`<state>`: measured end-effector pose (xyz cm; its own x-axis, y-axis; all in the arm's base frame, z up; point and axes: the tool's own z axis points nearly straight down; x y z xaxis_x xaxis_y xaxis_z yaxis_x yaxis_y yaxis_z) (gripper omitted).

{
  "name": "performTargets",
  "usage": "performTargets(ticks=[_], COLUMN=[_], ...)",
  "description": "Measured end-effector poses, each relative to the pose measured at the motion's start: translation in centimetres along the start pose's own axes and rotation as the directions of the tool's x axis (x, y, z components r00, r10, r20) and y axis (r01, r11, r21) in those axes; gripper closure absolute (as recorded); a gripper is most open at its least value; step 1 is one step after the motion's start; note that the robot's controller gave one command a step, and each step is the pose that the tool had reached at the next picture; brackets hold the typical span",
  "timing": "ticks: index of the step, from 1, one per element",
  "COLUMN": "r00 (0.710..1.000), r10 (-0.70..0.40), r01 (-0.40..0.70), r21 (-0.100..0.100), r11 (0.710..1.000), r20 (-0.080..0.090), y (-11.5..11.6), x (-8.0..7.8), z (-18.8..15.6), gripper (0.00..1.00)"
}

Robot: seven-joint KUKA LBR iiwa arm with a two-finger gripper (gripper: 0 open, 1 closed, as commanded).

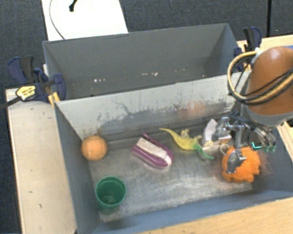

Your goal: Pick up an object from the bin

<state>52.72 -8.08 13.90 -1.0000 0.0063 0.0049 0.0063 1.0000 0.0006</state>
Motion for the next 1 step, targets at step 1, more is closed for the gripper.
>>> performTargets(ticks=[1], r00=[1.0], r10=[-0.002], r01=[0.002], r21=[0.001], r11=[1.0], r20=[0.008], y=[0.01], x=[-0.2], z=[-0.4], gripper=[0.0])
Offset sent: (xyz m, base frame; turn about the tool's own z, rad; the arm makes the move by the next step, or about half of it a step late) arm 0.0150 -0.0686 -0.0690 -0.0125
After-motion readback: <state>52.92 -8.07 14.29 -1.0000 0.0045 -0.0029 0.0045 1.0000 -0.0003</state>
